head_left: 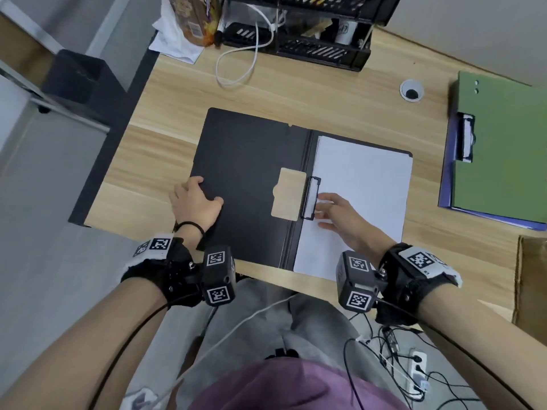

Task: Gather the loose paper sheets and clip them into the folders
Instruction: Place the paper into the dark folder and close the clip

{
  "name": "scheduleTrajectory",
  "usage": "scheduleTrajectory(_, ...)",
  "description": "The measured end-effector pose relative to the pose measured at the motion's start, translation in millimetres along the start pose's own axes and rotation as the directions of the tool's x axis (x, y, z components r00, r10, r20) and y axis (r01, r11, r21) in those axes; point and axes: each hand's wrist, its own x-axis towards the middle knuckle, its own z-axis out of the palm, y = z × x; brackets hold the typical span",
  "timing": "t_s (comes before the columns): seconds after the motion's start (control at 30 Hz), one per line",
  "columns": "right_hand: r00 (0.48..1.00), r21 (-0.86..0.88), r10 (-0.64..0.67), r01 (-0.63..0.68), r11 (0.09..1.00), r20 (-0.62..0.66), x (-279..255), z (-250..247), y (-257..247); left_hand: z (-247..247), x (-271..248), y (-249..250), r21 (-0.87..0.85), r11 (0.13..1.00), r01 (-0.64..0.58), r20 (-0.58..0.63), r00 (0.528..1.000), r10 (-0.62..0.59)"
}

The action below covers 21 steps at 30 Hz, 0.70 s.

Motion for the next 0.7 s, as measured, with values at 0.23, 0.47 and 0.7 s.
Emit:
scheduleTrajectory(0.23,0.994,0.017,0.004,-0.002,1.000,-0.112,4,21,2,-21,29,-21,-0.164,0.985,-0.043,0.021,0.999,0.048)
scheduleTrajectory(0.47,0.989,-0.034,-0.027,0.022,0.999,-0.146,17,23,7,-57,33,-6,-0.579,0.806,0.118,0.174,0.985,-0.018)
scheduleTrajectory(0.7,0.998,0.044,-0.044,0.043,0.998,0.038,-5,7,-7,-127,-23,74,-0.645,0.762,-0.054,0.507,0.716,0.480)
